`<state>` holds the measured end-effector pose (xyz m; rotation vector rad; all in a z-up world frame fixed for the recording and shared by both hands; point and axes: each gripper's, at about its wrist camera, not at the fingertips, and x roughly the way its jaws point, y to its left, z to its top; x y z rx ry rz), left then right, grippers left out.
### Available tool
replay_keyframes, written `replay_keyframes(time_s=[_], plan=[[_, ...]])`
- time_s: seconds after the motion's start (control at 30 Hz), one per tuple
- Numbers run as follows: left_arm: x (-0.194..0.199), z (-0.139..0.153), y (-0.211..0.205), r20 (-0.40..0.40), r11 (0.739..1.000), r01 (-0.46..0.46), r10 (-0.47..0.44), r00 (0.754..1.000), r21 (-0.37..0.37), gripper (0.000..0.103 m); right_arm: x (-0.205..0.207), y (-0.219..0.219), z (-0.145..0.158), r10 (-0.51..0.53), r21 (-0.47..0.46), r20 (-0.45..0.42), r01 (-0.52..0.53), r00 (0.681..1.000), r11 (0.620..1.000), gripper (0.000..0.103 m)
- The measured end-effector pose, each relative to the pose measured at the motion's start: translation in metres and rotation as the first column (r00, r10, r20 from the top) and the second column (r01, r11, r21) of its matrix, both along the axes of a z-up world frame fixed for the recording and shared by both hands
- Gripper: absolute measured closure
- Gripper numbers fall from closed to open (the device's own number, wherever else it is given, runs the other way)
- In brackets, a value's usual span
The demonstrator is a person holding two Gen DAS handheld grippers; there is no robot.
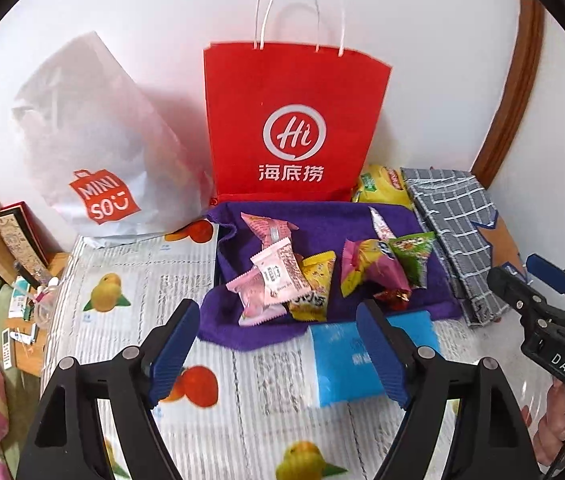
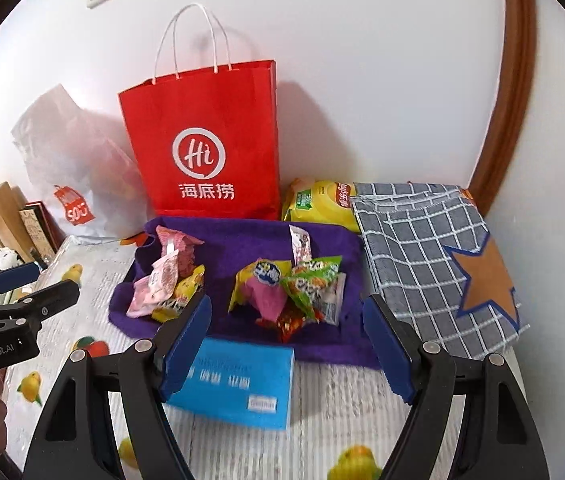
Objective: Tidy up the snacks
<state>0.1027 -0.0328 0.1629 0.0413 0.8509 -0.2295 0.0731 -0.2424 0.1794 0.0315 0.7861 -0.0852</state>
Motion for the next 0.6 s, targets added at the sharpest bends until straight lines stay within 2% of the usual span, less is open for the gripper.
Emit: replay_keyframes(time_s=[0.1, 0.27, 0.6], plan=[[-0.021, 0.008, 0.000, 0.020, 1.000, -0.001, 0.001, 1.000, -0.005, 0.021, -0.022, 0.000, 0.008, -0.010, -0.003, 0.010, 0.010, 1.000, 1.000, 0.025], [-0.058, 0.017, -0.001, 0.056, 1.000, 0.001, -0.001, 0.998, -0.007, 0.017, -0.058, 0.001, 0.017, -0.013, -0.005, 0.026, 0.014, 1.000, 1.000, 0.014], [-0.115, 0.025, -0.005, 0.108, 1.000, 0.010, -0.010, 0.994, -0.002, 0.014, -0.118, 0.000, 0.025, -0.041, -0.004, 0.083, 0.042, 0.996, 0.999, 0.003]])
